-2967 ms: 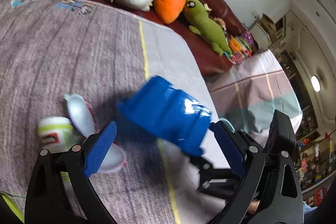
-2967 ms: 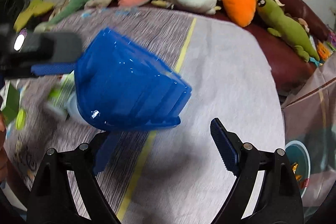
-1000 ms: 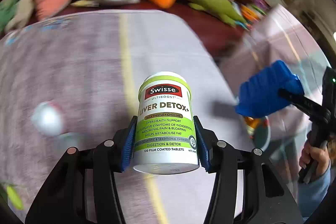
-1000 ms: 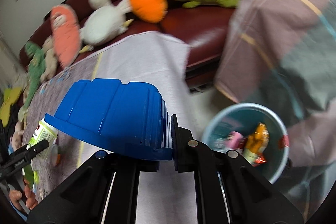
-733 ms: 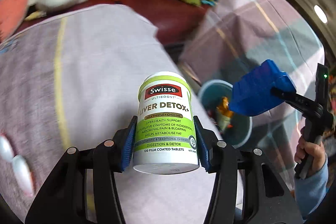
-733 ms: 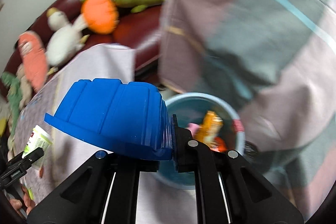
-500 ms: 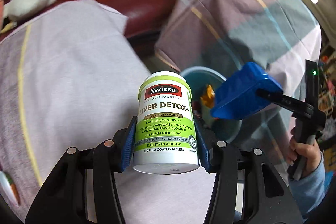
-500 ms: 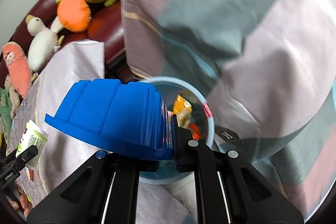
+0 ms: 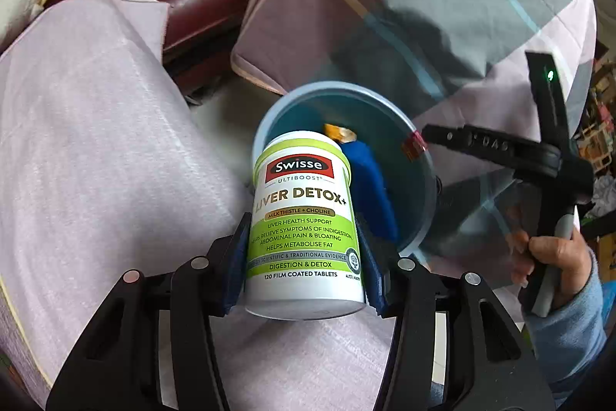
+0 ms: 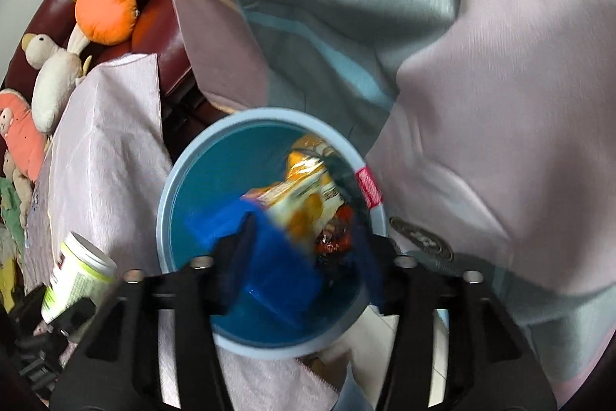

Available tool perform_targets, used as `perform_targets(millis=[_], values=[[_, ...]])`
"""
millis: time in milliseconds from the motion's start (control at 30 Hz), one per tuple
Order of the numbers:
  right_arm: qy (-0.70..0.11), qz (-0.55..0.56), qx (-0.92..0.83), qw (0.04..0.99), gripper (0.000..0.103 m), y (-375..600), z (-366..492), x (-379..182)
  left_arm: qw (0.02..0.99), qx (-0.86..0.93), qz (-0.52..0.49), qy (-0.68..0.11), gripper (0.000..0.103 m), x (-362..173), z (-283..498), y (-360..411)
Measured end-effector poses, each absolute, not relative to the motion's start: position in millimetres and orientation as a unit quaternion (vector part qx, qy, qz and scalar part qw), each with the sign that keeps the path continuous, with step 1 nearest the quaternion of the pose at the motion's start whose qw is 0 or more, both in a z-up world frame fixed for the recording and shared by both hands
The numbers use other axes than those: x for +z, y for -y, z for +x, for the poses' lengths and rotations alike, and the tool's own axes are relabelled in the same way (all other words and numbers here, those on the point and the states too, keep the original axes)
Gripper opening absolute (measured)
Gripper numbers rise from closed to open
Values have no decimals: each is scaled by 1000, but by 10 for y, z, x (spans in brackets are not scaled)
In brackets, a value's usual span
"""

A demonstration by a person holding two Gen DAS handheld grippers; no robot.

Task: Collect trash
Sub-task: 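Carry bottle and tray over the teal bin and open both tools to drop them, then move both open tools back over the two capsule halves on the table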

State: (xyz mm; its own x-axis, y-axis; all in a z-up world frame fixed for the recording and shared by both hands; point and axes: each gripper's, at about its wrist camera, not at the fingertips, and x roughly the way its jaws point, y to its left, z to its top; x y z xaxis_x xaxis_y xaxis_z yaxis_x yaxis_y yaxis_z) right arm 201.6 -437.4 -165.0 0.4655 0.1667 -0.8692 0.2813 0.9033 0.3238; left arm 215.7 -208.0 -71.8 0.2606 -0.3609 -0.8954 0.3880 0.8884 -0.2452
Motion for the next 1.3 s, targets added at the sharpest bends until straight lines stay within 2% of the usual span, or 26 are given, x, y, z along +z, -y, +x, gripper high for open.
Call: perform_targets(millis=[133, 233, 633, 900, 1000, 1067, 1133, 1300], values=[[-510, 203, -35, 835, 58, 4371, 1998, -1619, 786, -240, 14, -570, 51, -826, 2195, 2151], [-504, 198, -39, 840, 66, 4403, 1967, -1586, 779, -245, 18, -577, 51, -909, 2201, 2204], [-498, 202, -41, 842, 67, 4423, 1941, -1549, 740, -272, 36, -613, 52, -1292, 2193, 2538], [-503, 200, -46, 839, 67, 4405, 1899, -1549, 741, -277, 23, -611, 56, -1244, 2170, 2498], [-503, 198, -47, 840, 67, 4387, 1889, -1522, 744, -283, 14, -605, 63, -1174, 2131, 2445], [-502, 194, -48, 841, 69, 4361, 1875, -1489, 751, -281, 12, -598, 77, -1114, 2100, 2424], [-501, 188, -49, 843, 73, 4320, 1860, -1446, 762, -279, 10, -584, 85, -1013, 2057, 2370], [-502, 178, -42, 846, 75, 4184, 1819, -1329, 780, -277, -10, -561, 91, -775, 1969, 2167]])
